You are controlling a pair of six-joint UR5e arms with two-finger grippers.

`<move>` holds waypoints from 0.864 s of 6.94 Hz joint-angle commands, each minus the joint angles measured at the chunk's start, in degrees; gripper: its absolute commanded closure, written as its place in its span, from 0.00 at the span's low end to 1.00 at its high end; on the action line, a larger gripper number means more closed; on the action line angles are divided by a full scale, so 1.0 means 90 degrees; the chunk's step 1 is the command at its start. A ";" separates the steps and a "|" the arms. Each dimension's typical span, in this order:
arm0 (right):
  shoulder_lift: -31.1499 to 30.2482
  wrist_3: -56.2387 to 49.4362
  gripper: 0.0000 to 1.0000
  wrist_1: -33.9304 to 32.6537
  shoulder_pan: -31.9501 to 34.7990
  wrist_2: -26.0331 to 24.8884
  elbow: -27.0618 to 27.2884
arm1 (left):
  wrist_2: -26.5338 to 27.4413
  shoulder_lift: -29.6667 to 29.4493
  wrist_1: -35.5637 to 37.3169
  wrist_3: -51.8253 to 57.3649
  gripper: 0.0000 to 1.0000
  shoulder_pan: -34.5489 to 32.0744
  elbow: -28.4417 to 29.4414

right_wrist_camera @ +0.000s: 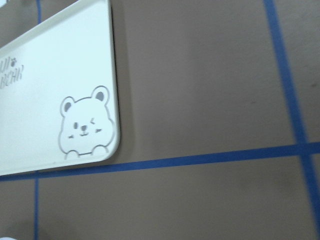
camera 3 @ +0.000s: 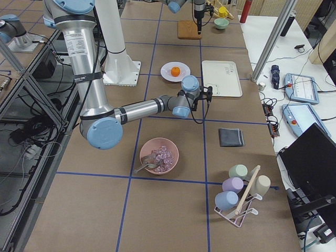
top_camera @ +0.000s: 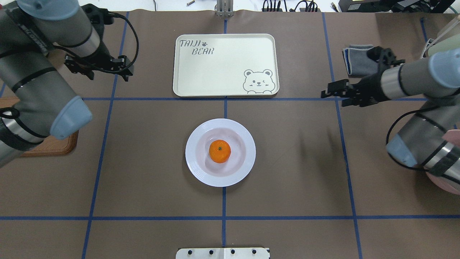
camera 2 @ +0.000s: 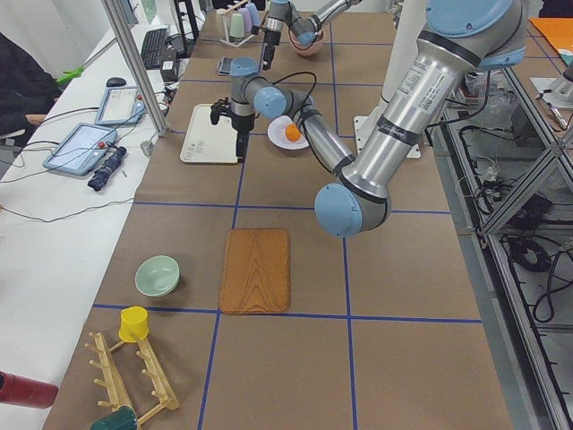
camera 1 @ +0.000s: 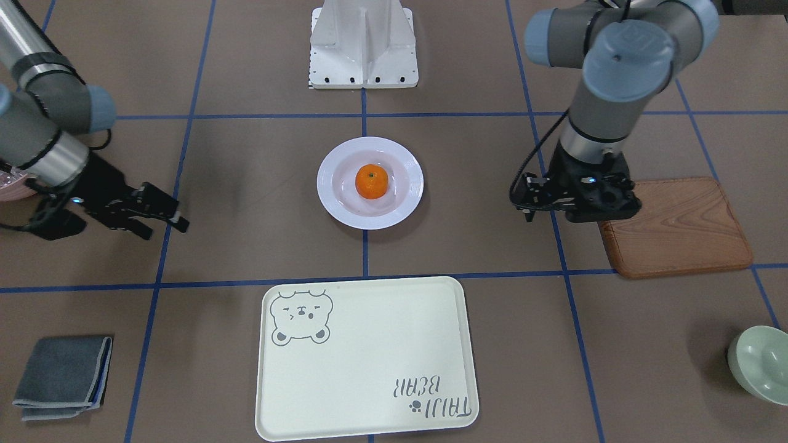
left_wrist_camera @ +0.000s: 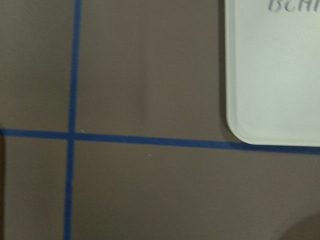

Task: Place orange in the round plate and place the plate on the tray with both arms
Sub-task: 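Open the left gripper and withdraw it while the right arm reaches toward the plate, then move the right gripper to the plate rim nearest it and grip the rim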

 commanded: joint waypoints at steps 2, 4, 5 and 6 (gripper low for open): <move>0.0461 0.1665 0.00 0.1586 -0.1536 -0.1492 -0.0223 | 0.0035 0.0340 -0.0006 0.0709 0.02 -0.0740 0.0124; 0.0538 0.1870 0.00 0.1678 -0.2063 -0.2175 -0.0234 | 0.0035 0.0379 -0.0006 0.0711 0.02 -0.0741 0.0124; 0.0529 0.1880 0.00 0.1688 -0.2375 -0.2583 -0.0273 | 0.0044 0.0389 -0.0006 0.0711 0.01 -0.0750 0.0144; 0.0587 0.1987 0.00 0.1688 -0.2552 -0.2810 -0.0283 | 0.0044 0.0418 0.0003 0.0740 0.02 -0.0751 0.0173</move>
